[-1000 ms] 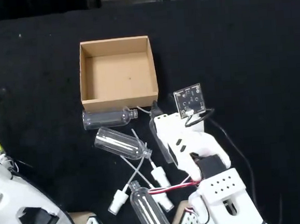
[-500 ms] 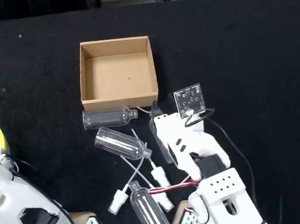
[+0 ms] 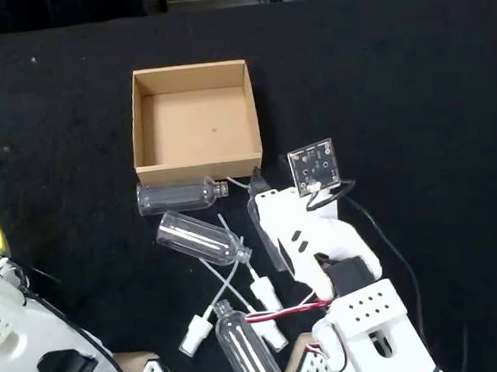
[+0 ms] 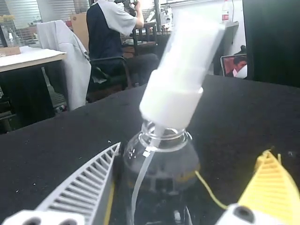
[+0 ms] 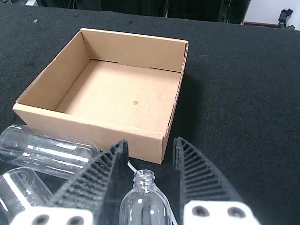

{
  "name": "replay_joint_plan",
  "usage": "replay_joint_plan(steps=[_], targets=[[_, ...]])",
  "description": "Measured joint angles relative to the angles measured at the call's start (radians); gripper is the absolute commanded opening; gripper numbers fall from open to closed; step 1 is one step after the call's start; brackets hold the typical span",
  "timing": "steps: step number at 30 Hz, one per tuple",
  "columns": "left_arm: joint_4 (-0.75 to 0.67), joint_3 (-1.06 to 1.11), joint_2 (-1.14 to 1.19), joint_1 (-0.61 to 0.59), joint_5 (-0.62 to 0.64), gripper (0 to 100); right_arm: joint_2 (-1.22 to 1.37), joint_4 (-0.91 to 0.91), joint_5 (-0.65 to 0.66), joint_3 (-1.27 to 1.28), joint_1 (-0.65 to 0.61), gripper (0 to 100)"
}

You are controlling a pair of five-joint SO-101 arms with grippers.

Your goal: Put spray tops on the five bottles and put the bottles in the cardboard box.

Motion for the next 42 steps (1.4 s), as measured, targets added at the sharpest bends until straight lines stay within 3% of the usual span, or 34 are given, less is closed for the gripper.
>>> replay_joint_plan(steps=[10,13,17,20,24,30,34,42], targets=[[0.0,-0.058,0.074,0.0,0.0,37,0.0,-0.002,0.0,0.0,0.0,13.8],[0.0,-0.06,0.074,0.0,0.0,26,0.0,-0.005,0.0,0.0,0.0,13.8],[0.0,-0.06,0.074,0.0,0.0,3,0.0,-0.005,0.0,0.0,0.0,13.8],[0.0,-0.06,0.074,0.002,0.0,8,0.0,-0.005,0.0,0.0,0.0,13.8],[0.0,-0.06,0.074,0.002,0.0,2,0.0,-0.005,0.0,0.0,0.0,13.8],[0.0,-0.023,0.046,0.002,0.0,3,0.0,-0.008,0.0,0.0,0.0,14.2],[0.0,0.087,-0.112,0.021,0.0,3,0.0,-0.005,-0.005,0.0,0.0,14.2],[0.044,0.244,-0.514,0.209,0.0,3,0.026,0.109,-0.006,-0.098,0.0,14.3]])
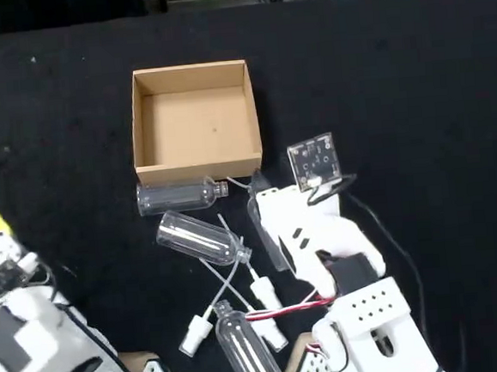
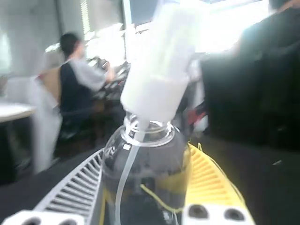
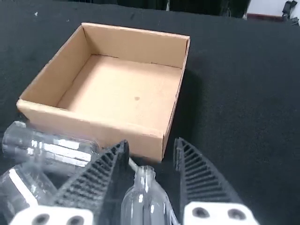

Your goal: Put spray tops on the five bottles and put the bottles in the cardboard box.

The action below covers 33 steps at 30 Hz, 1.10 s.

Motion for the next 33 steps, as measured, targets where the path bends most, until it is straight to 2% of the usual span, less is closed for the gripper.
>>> replay_joint_plan(steps=[2,7,11,16,20,22,33], targets=[[0.071,0.0,-0.066,0.049,0.0,3,0.051,0.0,0.0,-0.035,0.0,15.6],[0.206,-0.002,-0.221,0.181,0.0,3,0.269,-0.011,-0.003,-0.158,0.026,26.0],[0.345,-0.021,-0.334,0.327,0.0,3,0.482,-0.133,-0.006,-0.203,0.032,24.0],[0.698,-0.163,-0.44,0.45,0.0,3,0.684,-0.276,-0.006,-0.262,0.032,22.3],[1.007,-0.292,-0.48,0.525,0.0,3,0.796,-0.302,-0.006,-0.331,0.032,22.3],[1.099,-0.338,-0.482,0.562,0.0,3,0.852,-0.307,-0.006,-0.367,0.035,22.3],[1.145,-0.428,-0.485,0.723,0.0,3,1.068,-0.308,-0.006,-0.5,0.08,21.4]])
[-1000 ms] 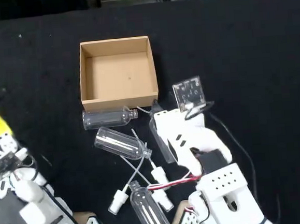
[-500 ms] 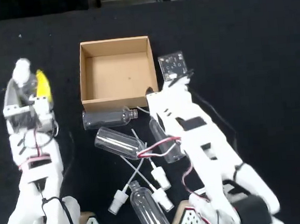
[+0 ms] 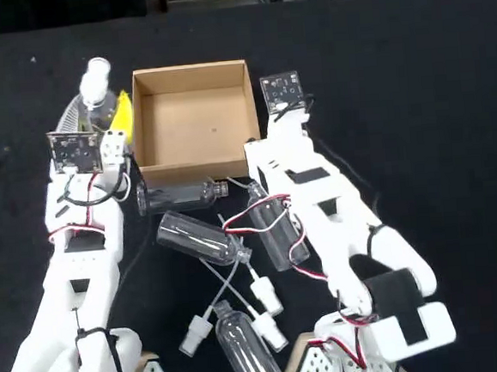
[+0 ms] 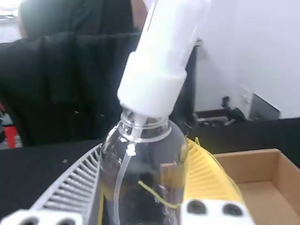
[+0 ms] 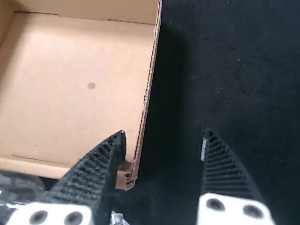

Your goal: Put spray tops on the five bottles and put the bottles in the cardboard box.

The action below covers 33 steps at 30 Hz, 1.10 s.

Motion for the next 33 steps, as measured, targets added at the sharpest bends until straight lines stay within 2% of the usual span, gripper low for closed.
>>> replay_joint_plan(steps=[2,5,6,11,19,25,33], targets=[[0.0,0.0,0.0,0.029,0.0,3,0.011,0.0,0.0,-0.011,0.0,15.8],[0.006,-0.012,0.0,0.054,0.0,3,0.017,0.0,0.0,-0.012,0.0,1.7],[0.006,-0.017,0.0,0.058,0.0,3,0.017,0.0,0.0,-0.012,0.0,0.8],[0.012,-0.037,0.0,0.08,0.0,3,0.017,0.0,0.048,-0.012,0.003,1.1],[0.103,-0.129,0.127,0.1,0.0,3,0.017,0.153,0.29,-0.08,0.014,1.0],[0.112,-0.138,0.13,0.127,0.0,3,-0.018,0.226,0.325,-0.089,0.015,1.0],[0.114,-0.138,0.098,0.126,0.0,3,-0.163,0.239,0.358,0.02,0.014,1.0]])
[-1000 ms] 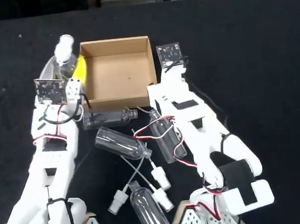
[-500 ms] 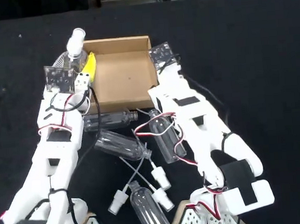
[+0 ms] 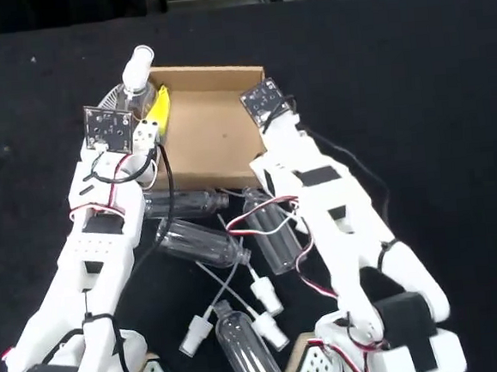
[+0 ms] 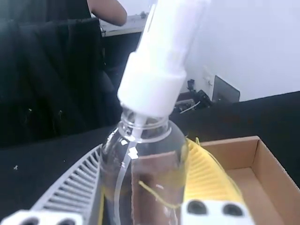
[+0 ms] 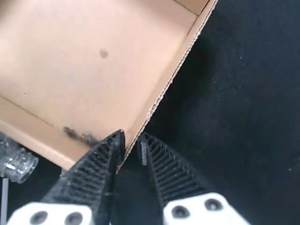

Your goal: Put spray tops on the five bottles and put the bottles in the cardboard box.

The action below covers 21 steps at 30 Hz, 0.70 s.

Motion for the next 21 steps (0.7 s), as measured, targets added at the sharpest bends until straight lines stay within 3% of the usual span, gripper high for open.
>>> replay_joint_plan(steps=[11,21], targets=[[0.0,0.0,-0.002,0.0,0.0,3,-0.017,0.002,0.193,0.044,-0.009,1.0],[0.0,0.0,-0.002,0.0,0.0,3,-0.043,0.002,0.226,0.058,-0.017,1.0]])
